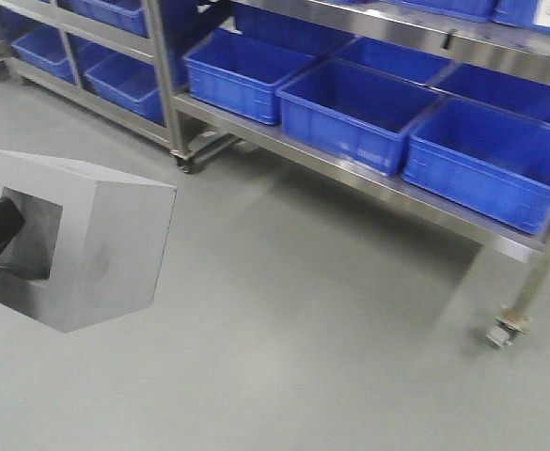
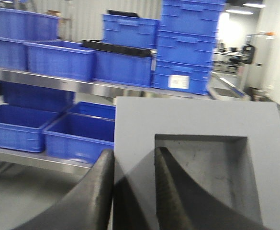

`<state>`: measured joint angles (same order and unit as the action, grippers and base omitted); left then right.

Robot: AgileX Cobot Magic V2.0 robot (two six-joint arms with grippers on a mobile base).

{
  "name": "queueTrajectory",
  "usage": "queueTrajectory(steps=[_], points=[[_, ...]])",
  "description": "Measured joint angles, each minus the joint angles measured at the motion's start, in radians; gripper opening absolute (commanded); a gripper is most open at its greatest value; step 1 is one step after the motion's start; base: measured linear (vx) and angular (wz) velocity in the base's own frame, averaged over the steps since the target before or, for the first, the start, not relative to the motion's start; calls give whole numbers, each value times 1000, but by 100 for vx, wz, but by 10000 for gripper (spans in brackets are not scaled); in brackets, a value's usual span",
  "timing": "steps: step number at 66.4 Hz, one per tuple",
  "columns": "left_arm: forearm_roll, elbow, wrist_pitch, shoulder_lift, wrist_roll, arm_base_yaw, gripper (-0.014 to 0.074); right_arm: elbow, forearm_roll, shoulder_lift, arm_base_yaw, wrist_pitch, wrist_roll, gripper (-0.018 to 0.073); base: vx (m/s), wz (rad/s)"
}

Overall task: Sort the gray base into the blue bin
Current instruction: 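Drive down the aisle between the blue bin shelves holding the block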

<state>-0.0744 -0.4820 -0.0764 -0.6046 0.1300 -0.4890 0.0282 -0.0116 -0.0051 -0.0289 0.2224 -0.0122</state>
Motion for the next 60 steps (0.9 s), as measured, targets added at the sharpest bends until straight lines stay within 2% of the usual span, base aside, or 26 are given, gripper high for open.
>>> queueTrajectory(steps=[60], points=[[0, 0, 1, 0, 0, 0, -6, 0, 0, 0, 0, 0, 0, -5, 25, 53]])
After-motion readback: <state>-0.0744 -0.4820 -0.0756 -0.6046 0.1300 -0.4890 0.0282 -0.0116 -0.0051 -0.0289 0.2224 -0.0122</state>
